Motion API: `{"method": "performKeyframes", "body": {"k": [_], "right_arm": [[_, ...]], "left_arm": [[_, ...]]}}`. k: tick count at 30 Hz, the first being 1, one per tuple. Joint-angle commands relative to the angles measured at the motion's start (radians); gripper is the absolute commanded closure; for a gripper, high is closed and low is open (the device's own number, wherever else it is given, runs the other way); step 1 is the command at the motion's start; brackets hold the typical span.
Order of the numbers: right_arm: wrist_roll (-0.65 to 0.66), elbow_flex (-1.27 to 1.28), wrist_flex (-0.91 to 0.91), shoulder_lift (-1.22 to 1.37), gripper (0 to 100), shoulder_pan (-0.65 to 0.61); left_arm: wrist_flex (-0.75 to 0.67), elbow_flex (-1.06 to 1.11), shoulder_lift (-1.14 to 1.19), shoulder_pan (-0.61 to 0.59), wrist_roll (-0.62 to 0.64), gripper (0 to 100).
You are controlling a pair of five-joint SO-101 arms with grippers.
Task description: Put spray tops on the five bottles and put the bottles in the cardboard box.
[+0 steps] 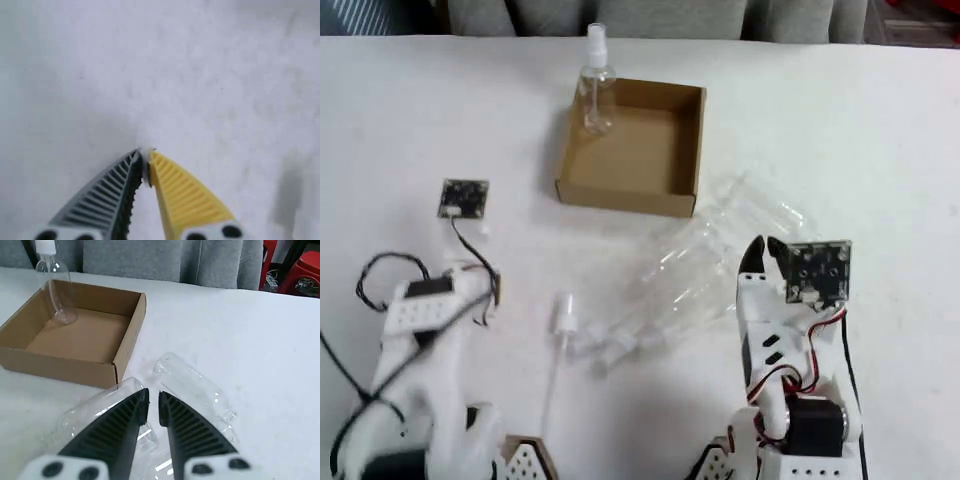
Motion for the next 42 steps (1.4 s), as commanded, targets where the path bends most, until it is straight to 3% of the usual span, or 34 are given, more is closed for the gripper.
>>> {"method": "performKeyframes", "body": {"k": [1,12,19,25,31,37,42], "right_arm": [[0.069,-0.153,0.045,0.211,98.1,-0.001],[0.054,-0.520,0.093,0.952,98.1,0.093],[-0.341,-0.836,0.179,1.227,98.0,0.099],[-0.578,-1.034,0.163,1.394,88.6,0.059],[-0.743,-1.270,0.114,1.581,92.3,-0.065],[-1.082,-1.284,0.206,1.735,74.9,-0.045],[-1.106,-1.293,0.193,1.744,73.3,-0.056]], "left_arm": [[0.020,-0.178,0.191,-0.065,-0.002,98],[0.041,-0.201,0.214,-0.064,-0.002,98],[0.043,-0.201,0.216,-0.062,-0.003,98],[0.046,-0.199,0.217,-0.062,-0.003,98],[0.043,-0.199,0.217,-0.035,-0.005,98],[0.044,-0.199,0.219,-0.024,-0.002,98],[0.046,-0.199,0.217,-0.022,-0.002,98]]}}
